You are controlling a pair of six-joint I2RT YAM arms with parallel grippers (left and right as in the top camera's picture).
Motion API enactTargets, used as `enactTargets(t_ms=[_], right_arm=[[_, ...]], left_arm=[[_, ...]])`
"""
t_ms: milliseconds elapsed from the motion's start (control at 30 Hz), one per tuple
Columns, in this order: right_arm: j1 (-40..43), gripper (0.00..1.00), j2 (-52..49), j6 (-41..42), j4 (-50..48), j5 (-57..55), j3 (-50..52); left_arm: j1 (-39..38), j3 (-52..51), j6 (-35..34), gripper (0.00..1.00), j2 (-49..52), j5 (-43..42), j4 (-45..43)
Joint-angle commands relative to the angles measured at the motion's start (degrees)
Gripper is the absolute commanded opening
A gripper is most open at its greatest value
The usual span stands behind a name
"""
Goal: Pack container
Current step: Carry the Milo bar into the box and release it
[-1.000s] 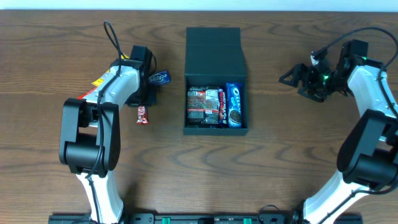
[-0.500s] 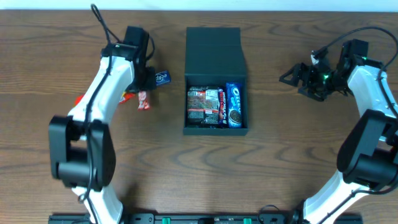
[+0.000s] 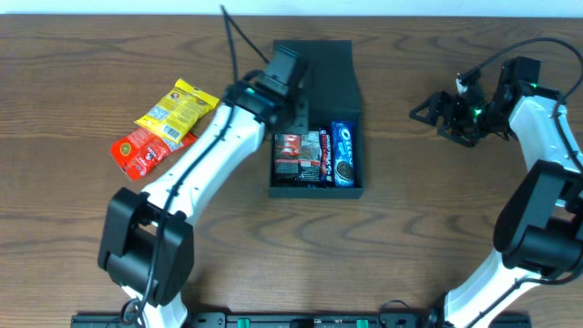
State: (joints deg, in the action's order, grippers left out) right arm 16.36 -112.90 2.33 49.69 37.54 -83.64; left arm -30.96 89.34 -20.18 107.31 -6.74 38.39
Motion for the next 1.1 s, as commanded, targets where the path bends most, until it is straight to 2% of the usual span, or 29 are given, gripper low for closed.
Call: enactTargets(t_ms=[0, 300, 533, 1067], right_arm=[[-0.3, 0.96, 0.2, -1.4, -0.1, 0.9, -1.1], [-0.3, 0.96, 0.2, -2.4, 0.5, 0.9, -1.1], [-0.3, 0.96, 0.2, -2.4, 0.6, 0.9, -1.1], [-0.3, 0.98, 0.2, -2.5, 0.2, 0.8, -1.1]], left_arm=[[-1.1, 0.7, -2.8, 0.16, 2.1, -0.5, -0.8], [-4.6, 4.4, -3.6, 0.13, 9.1, -0.7, -0.3], [-5.2, 6.5, -8.7, 0.11, 13.0, -0.6, 4.2], [-5.8, 6.5, -13.2, 0.14, 16.8, -3.4, 4.5]])
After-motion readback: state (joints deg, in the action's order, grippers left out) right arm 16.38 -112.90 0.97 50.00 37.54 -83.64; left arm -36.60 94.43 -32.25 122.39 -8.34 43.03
